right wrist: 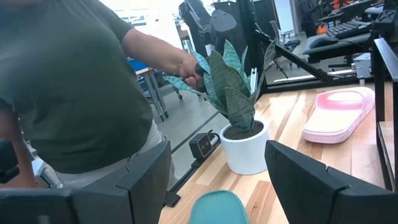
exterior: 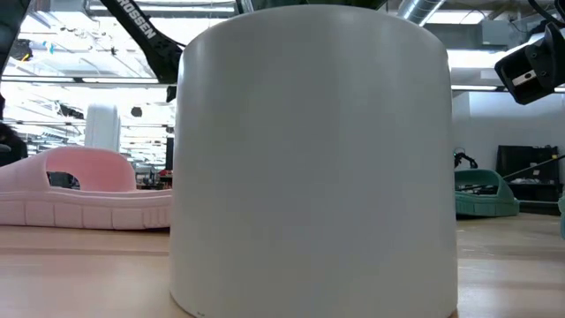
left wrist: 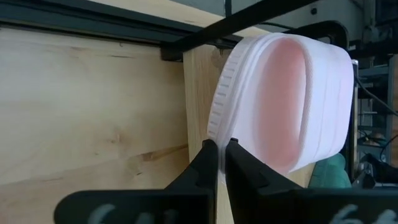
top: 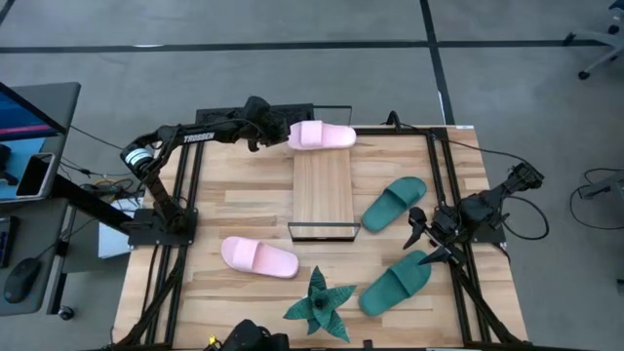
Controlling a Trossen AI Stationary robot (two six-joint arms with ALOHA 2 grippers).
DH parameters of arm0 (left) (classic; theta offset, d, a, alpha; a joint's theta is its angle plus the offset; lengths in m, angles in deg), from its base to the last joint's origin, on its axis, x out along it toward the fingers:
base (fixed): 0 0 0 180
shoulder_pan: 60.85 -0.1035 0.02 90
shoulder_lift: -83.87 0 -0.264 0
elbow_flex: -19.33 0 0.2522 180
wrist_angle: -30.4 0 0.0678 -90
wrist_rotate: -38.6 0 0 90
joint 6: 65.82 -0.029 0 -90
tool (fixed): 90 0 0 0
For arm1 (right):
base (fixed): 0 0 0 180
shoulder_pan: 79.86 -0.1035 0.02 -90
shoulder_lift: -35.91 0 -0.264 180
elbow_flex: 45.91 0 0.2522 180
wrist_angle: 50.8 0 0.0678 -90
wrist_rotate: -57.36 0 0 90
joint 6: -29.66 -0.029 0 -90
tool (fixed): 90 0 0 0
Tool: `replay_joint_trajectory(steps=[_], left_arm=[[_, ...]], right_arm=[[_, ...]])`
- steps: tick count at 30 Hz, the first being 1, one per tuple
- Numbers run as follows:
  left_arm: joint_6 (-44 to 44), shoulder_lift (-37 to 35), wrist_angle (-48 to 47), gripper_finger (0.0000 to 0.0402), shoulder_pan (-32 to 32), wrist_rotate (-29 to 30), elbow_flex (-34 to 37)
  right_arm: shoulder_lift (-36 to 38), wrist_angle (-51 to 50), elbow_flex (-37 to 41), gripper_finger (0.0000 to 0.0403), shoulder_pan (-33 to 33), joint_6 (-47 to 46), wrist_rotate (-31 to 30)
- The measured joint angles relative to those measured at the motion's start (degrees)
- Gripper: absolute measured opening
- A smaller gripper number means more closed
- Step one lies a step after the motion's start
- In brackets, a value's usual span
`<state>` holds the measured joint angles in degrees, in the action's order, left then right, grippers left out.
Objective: Pick and place slides into the shelf
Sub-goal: Put the top pink slipper on the shelf
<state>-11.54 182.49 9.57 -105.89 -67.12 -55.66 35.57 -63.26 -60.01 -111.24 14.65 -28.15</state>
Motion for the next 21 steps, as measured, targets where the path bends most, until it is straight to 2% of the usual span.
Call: replay_joint_trajectory(steps=[13, 21], left_arm=[[0.0, 0.0, 0.0, 0.0001, 0.3, 1.1, 0.0], [0.0, 0.0, 0.2, 0.0032, 0.3, 1.5, 0.0]], right_arm=[[0.0, 0.0, 0.0, 0.0254, 0.0, 0.0, 0.0], [0.0, 0.0, 0.0, 0.0254, 0.0, 0.0, 0.0]])
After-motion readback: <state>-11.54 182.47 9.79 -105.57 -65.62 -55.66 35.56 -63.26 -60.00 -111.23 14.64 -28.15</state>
